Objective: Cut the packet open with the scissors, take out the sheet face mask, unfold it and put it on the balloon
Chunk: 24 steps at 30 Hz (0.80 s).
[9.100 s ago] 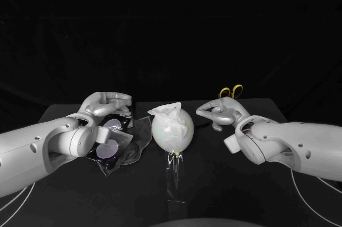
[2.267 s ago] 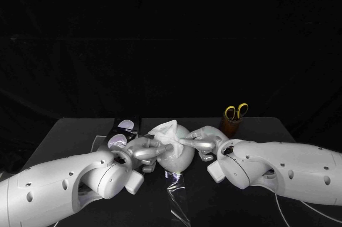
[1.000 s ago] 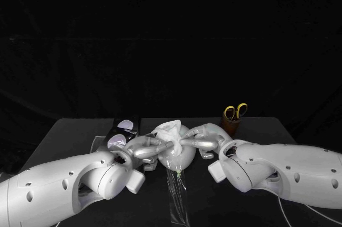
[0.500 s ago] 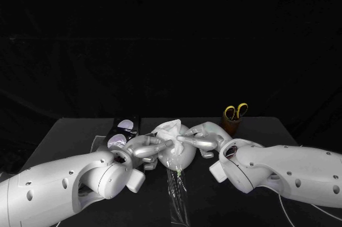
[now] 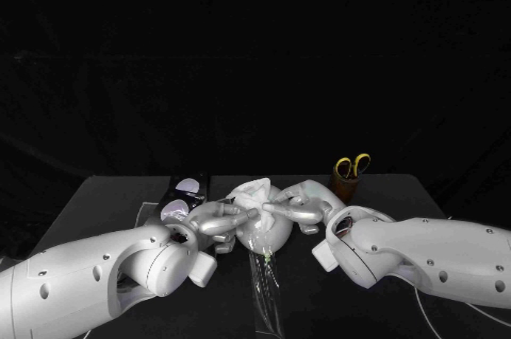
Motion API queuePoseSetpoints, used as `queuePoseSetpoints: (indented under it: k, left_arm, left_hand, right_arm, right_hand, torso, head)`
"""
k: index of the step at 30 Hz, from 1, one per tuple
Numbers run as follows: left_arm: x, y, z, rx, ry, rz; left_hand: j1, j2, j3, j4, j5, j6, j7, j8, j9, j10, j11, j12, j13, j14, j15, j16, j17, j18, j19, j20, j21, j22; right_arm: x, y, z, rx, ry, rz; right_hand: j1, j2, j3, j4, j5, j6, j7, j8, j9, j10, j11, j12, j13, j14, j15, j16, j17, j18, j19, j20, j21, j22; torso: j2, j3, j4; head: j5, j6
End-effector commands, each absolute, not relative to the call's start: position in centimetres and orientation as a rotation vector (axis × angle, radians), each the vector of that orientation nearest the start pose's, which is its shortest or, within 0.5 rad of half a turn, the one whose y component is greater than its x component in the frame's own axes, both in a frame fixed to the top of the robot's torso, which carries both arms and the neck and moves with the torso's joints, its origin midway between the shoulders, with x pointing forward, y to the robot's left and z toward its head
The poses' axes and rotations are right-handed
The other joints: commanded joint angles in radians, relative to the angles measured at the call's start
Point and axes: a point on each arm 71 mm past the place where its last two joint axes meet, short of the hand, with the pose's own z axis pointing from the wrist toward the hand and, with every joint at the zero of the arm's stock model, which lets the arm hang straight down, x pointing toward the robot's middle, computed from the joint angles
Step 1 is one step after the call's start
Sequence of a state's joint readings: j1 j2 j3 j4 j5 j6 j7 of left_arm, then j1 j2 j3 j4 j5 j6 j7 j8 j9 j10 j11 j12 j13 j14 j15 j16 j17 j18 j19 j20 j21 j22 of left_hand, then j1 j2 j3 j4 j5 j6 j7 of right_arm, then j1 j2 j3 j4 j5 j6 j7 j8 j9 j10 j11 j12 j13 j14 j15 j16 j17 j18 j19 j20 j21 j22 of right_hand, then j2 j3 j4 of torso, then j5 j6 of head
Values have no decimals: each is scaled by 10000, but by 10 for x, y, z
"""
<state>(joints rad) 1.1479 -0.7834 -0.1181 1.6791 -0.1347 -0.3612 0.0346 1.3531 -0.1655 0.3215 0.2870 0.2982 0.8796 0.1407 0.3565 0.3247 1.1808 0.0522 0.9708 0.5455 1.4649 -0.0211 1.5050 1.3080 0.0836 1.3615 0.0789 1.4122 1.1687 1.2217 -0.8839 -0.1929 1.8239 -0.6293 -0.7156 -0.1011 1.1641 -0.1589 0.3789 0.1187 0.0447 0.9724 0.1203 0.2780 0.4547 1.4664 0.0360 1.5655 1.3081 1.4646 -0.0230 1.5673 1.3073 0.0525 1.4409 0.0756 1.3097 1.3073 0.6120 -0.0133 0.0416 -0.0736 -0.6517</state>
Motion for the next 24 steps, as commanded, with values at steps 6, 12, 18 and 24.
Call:
queuePoseSetpoints:
  k: [6,12,18,24]
  left_arm:
    - [426,134,-236,-11421,19609,-13814]
    - [425,134,-236,-11412,19641,-13824]
    - [425,134,-236,-11407,19656,-13831]
    - [426,134,-236,-11420,19642,-13803]
  left_hand:
    - [-76,-46,-49,10,-55,15,10,-54,-11,-36,1,-33,7,581,56,37,829,-70,-3,7,15,5]
    - [-76,-46,-49,10,-55,15,10,-54,-11,-36,1,-33,7,581,56,37,829,-70,-3,7,15,5]
    - [-68,-33,-49,6,-51,23,6,-55,-14,-21,-2,-25,21,585,54,42,843,-75,12,6,28,35]
    - [-68,-33,-49,6,-51,23,6,-55,-14,-21,-2,-25,21,585,54,42,843,-75,12,6,28,35]
  right_arm:
    - [415,-162,-209,7621,17368,9499]
    - [415,-161,-210,7951,17368,9309]
    - [415,-160,-210,8066,17334,9257]
    - [414,-161,-209,8343,17079,9411]
  right_hand:
    - [1110,775,697,-523,52,735,-360,222,157,1044,-238,53,2627,1062,-170,35,2635,51,32,-19,28,1865]
    - [1201,826,847,-652,48,1061,-540,360,256,1044,-399,53,2627,1062,-307,35,2635,45,56,-138,58,1874]
    - [1233,801,950,-752,47,1178,-622,409,311,1044,-480,53,2627,1062,-387,35,2635,33,86,-219,104,1889]
    - [1350,837,1169,-923,42,1238,-654,451,373,1044,-525,53,2627,1062,-444,35,2635,21,113,-287,144,1902]
  torso:
    - [-4,1,-2]
    - [0,-2,2]
    - [0,-1,-1]
    - [0,2,-1]
  head:
    - [-24,-46]
    - [-37,-70]
    - [-48,-101]
    - [-43,-119]
